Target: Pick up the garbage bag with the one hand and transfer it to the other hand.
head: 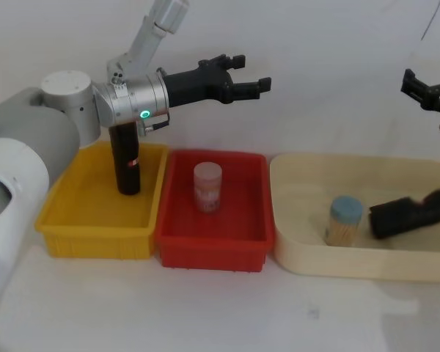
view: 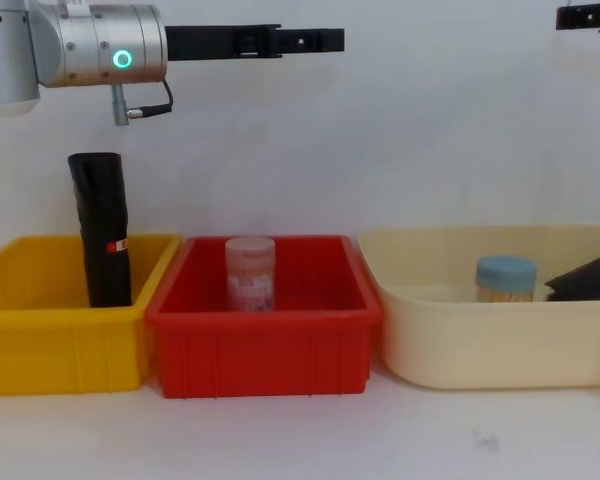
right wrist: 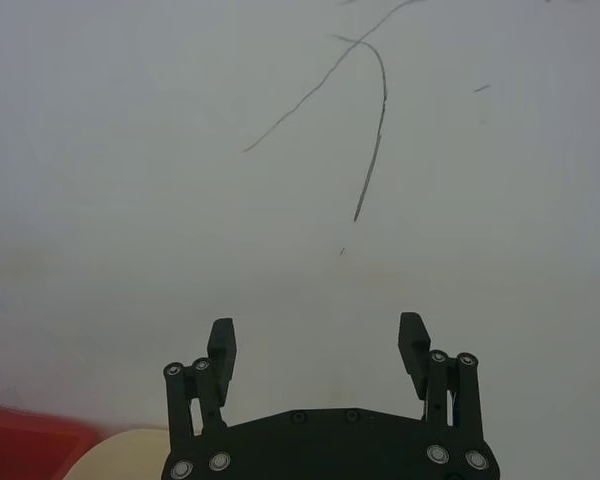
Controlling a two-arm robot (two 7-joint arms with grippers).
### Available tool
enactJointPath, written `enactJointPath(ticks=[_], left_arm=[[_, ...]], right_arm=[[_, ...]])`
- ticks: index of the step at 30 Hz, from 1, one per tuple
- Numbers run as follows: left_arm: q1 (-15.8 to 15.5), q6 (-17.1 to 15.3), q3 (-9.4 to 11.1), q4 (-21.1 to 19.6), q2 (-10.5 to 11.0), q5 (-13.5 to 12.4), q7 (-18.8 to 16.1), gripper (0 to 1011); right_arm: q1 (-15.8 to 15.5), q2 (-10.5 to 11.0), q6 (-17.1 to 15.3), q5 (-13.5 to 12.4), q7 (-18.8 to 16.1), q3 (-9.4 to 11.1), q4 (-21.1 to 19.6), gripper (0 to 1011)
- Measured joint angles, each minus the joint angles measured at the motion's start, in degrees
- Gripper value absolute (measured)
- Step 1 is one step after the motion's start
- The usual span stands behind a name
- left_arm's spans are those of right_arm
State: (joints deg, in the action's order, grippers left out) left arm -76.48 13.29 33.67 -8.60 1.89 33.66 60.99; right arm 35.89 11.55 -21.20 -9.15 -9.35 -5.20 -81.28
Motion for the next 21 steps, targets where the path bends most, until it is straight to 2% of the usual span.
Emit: enactJointPath(ticks=[21], left_arm=[[0.0, 0.0, 0.0, 0.0, 0.0, 0.0, 0.0, 1001]], right_arm=[[-0.88, 1.11, -0.81, -0.34, -0.52, 0.86, -1.92, 1001]])
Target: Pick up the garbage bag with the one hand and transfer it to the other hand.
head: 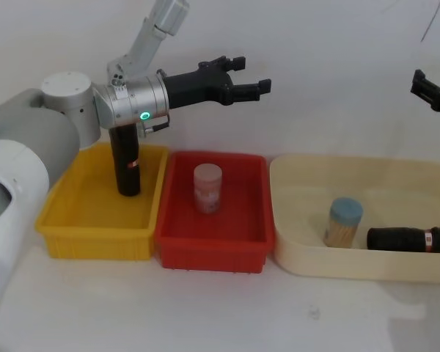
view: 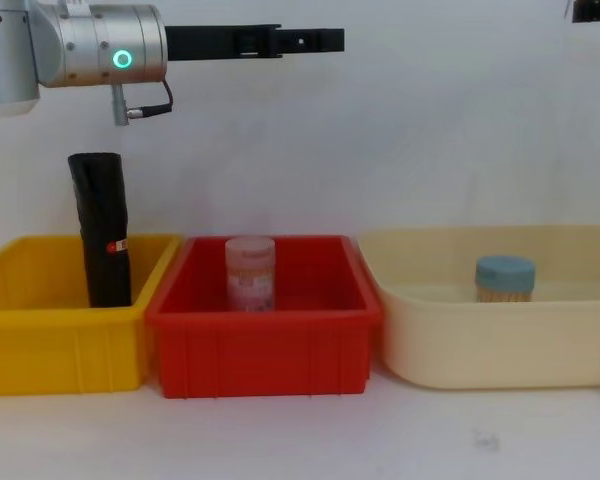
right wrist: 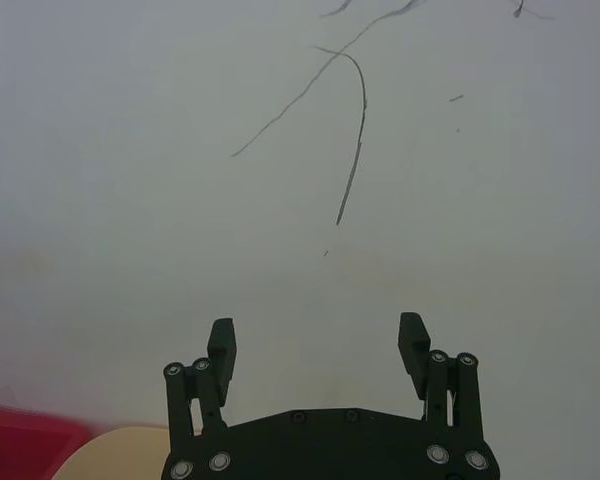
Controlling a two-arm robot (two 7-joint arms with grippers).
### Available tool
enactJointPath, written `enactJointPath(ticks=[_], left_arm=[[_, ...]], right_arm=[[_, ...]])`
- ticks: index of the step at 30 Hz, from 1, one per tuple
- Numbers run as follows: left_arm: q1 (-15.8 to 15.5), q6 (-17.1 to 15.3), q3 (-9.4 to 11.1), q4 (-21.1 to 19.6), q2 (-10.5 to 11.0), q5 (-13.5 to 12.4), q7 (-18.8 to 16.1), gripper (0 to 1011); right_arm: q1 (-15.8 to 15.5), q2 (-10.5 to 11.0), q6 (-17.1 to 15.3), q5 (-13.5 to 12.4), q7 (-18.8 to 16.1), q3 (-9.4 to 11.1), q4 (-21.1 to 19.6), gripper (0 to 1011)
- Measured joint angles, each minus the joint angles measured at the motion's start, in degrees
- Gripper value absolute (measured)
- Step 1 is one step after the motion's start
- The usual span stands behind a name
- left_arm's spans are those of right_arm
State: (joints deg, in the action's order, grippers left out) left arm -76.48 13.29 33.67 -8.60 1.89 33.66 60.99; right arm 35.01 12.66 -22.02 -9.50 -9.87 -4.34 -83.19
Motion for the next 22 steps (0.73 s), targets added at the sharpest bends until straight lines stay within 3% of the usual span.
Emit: enactJointPath(ticks=[22], left_arm=[[0.0, 0.0, 0.0, 0.0, 0.0, 0.0, 0.0, 1001]], right_arm=[[-0.17, 0.21, -0.17, -0.08, -0.09, 0.21, -0.38, 1001]])
